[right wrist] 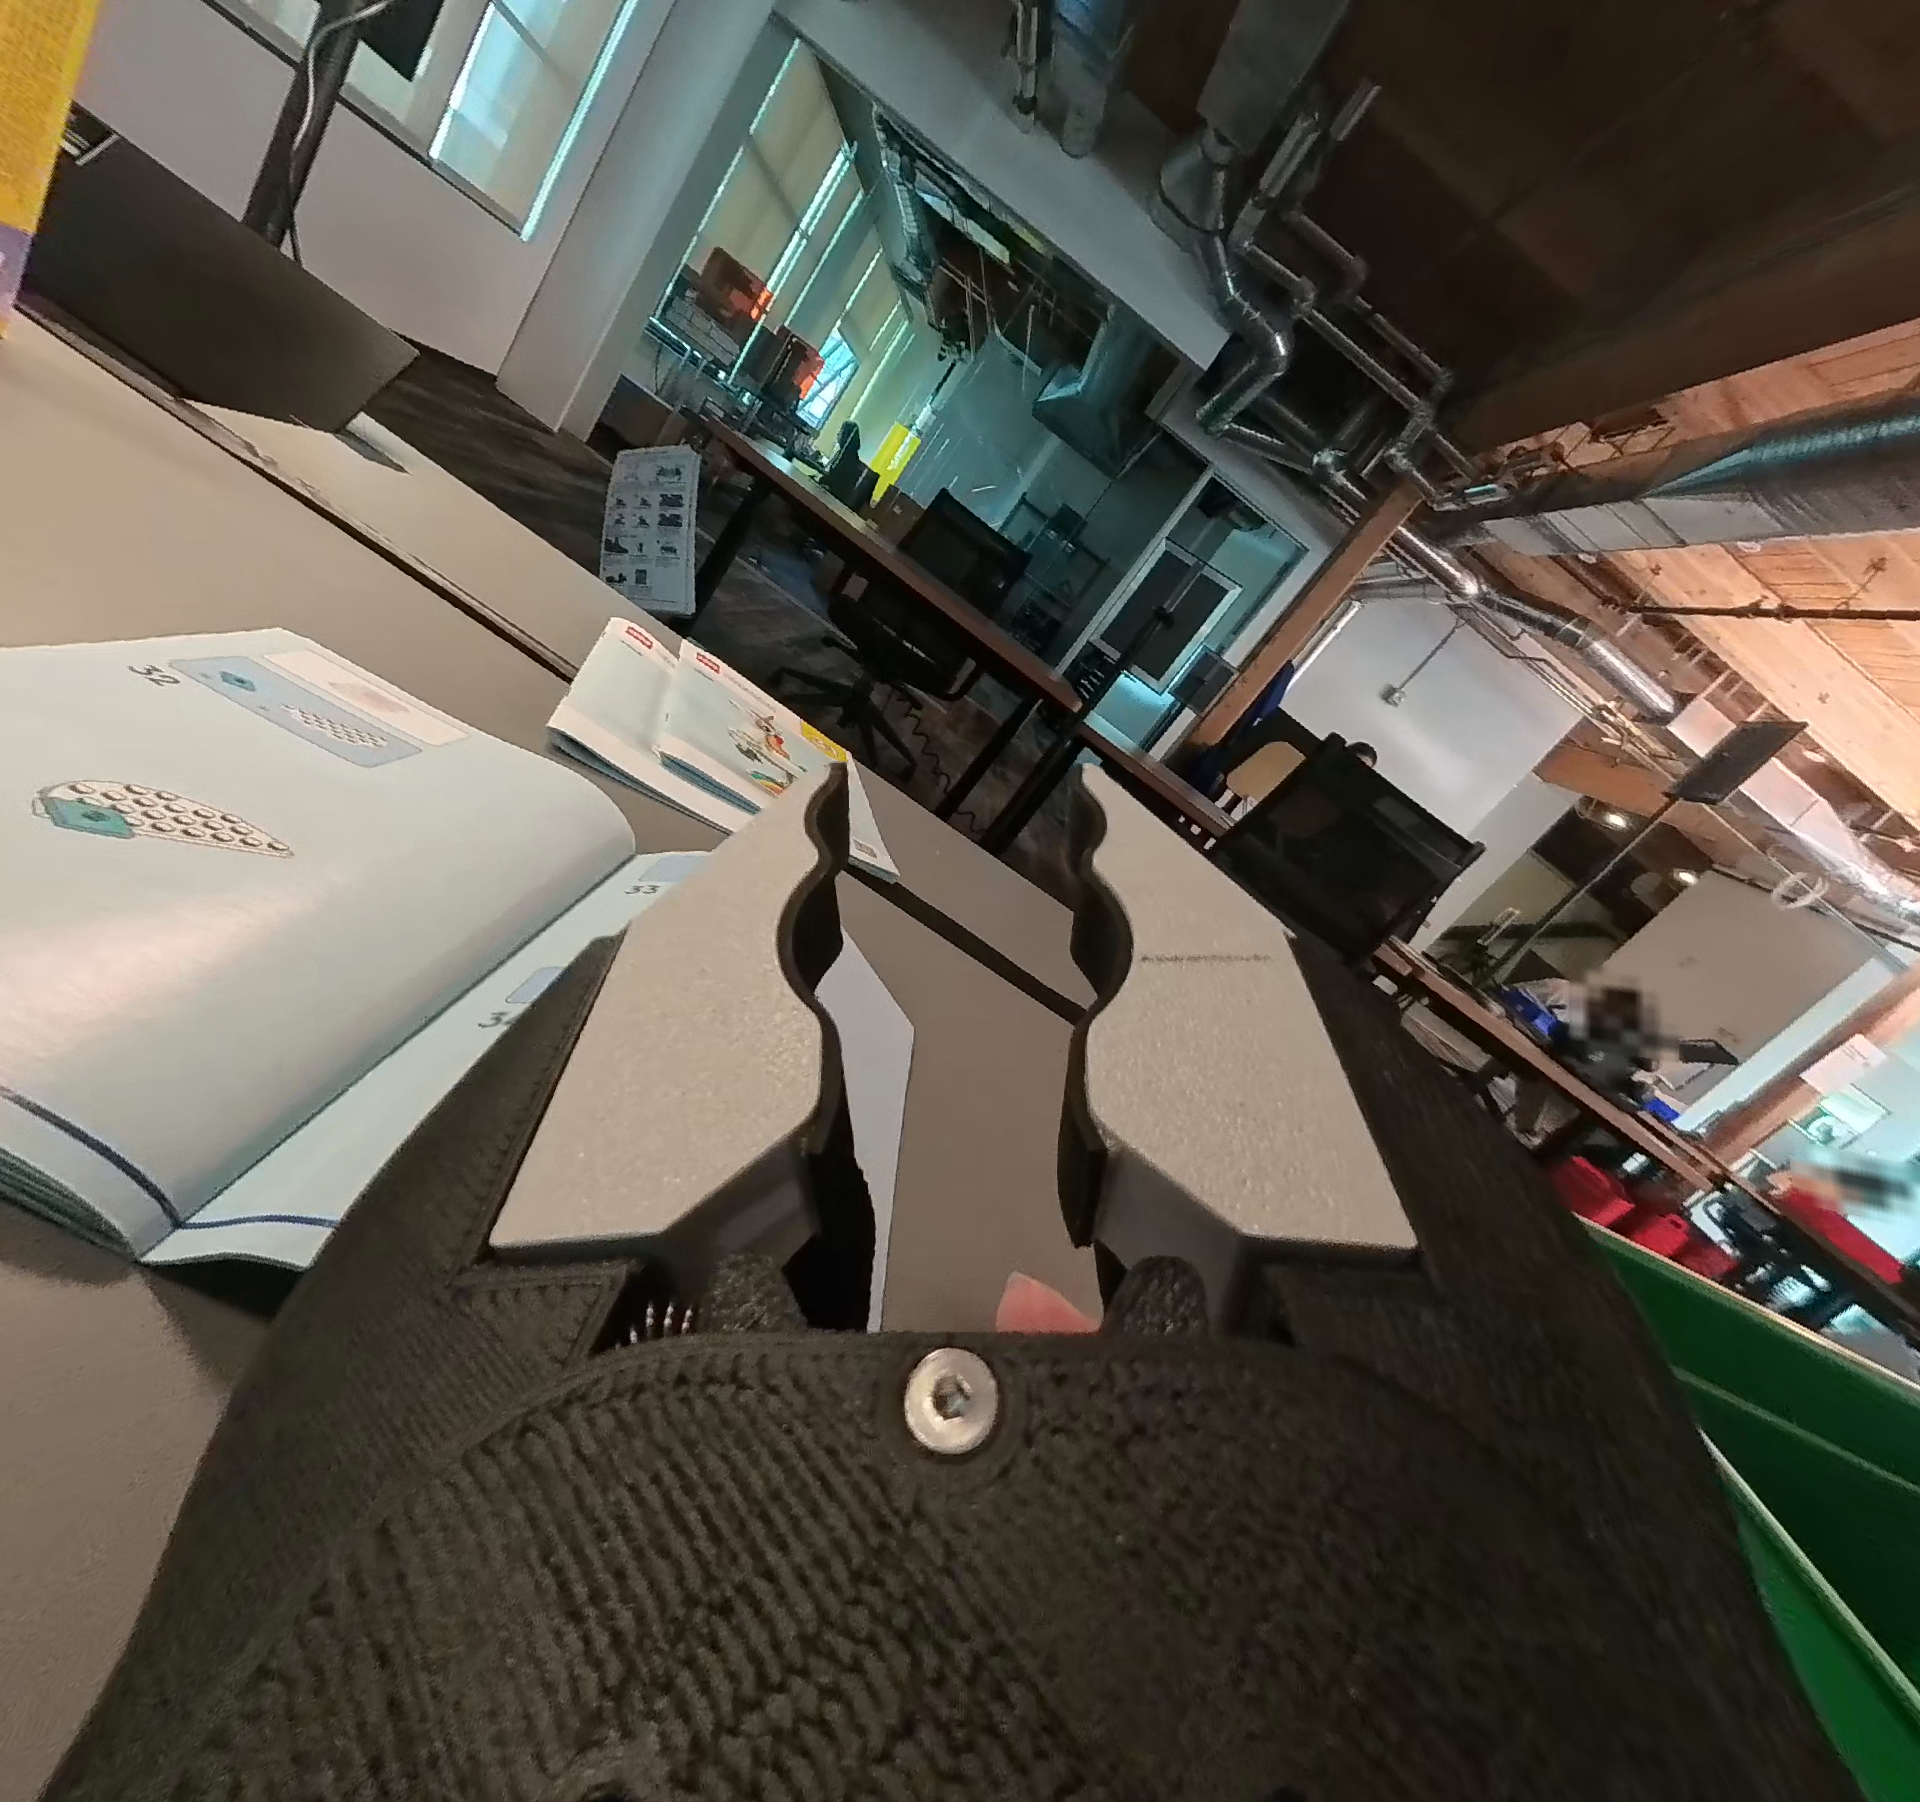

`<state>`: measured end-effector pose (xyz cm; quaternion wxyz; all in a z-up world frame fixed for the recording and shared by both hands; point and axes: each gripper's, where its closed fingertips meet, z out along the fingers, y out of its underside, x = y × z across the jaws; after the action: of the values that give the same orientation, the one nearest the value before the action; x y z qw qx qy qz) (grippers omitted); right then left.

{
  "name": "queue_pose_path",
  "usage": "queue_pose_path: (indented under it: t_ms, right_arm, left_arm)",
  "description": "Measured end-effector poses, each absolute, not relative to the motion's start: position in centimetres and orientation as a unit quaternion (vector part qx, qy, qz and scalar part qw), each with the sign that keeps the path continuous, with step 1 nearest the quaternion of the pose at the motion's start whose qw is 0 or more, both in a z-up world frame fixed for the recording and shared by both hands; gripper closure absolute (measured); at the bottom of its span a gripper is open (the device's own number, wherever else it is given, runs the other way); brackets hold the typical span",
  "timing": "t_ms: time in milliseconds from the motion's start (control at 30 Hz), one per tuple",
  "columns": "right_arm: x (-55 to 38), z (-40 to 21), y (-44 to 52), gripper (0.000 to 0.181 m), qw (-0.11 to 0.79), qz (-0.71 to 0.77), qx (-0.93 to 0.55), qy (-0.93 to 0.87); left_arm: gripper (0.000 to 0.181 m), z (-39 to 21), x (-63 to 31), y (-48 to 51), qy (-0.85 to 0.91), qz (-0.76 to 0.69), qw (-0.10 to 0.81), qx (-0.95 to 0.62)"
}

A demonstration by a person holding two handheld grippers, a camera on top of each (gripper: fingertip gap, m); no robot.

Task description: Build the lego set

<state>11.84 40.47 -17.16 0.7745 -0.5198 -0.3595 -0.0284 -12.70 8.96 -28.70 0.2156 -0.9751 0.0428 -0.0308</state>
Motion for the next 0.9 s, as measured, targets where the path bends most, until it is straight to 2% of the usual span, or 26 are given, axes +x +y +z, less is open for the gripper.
queue_pose_path:
  t_ms: [33, 133, 300, 400, 500, 567, 833, 900]
  right_arm:
    - [11.9, -17.1, 40.5, 0.141, 0.775, -0.029, -0.519, -0.358]
    - [12.2, -16.8, 40.6, 0.141, 0.780, -0.027, -0.519, -0.350]
    - [14.7, -16.1, 41.8, 0.140, 0.789, -0.069, -0.517, -0.325]
    - [17.1, -15.4, 42.4, 0.139, 0.798, -0.081, -0.523, -0.288]
    - [18.8, -15.3, 43.1, 0.138, 0.800, -0.089, -0.534, -0.260]
    - [19.3, -15.4, 43.4, 0.138, 0.800, -0.082, -0.541, -0.248]
    - [17.1, -15.7, 42.9, 0.138, 0.796, -0.088, -0.526, -0.288]
    - [16.9, -15.8, 42.8, 0.138, 0.795, -0.092, -0.522, -0.295]
  left_arm:
    - [0.175, -29.0, -12.6, 9.0, 0.038, -0.034, 0.215, -0.975]
    - [0.172, -29.0, -12.8, 9.4, 0.024, -0.036, 0.228, -0.973]
    - [0.156, -28.2, -12.5, 10.2, 0.004, -0.045, 0.281, -0.959]
    - [0.163, -25.8, -12.5, 11.6, 0.023, -0.016, 0.392, -0.919]
    - [0.172, -21.1, -13.0, 12.4, 0.049, 0.048, 0.560, -0.826]
    - [0.174, -19.4, -13.4, 12.2, 0.062, 0.077, 0.619, -0.779]
    - [0.179, -18.4, -13.8, 11.6, 0.097, 0.094, 0.705, -0.696]
    - [0.178, -18.7, -13.7, 11.6, 0.105, 0.092, 0.701, -0.700]
